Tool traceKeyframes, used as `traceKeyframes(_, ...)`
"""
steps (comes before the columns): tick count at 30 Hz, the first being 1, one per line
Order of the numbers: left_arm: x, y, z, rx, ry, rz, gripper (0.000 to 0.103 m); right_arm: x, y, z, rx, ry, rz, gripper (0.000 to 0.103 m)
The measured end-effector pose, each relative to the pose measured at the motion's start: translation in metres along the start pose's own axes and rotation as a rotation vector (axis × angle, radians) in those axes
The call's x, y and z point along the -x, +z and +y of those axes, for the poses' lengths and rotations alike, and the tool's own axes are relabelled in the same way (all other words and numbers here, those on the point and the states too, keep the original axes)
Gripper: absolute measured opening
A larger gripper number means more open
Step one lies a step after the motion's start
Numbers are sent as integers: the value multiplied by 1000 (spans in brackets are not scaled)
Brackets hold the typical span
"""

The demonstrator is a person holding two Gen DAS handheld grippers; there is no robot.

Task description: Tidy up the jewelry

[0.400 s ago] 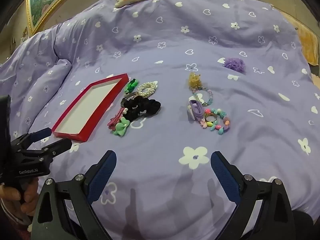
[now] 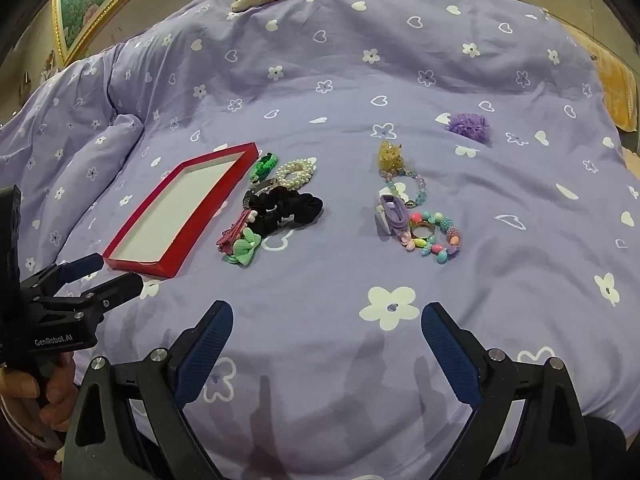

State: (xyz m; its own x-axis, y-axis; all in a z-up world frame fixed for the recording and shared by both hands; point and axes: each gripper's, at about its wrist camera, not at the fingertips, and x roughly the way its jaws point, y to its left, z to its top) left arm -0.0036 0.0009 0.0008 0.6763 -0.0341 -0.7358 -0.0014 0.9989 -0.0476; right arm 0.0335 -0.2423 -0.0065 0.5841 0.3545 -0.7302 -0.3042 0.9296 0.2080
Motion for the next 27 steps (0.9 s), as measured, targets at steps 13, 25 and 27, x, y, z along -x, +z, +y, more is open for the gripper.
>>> traceKeyframes(13,4,-2,-1,10,9,-29,103,2,-1,2,-1,4,-41,96)
traceKeyframes(25,6,-2,0,9,18,-39,103,3,-1,5,4,11,-63,97)
traceKeyframes(27,6,-2,0,9,17,-39,103,3,-1,6,4,13,-62,97)
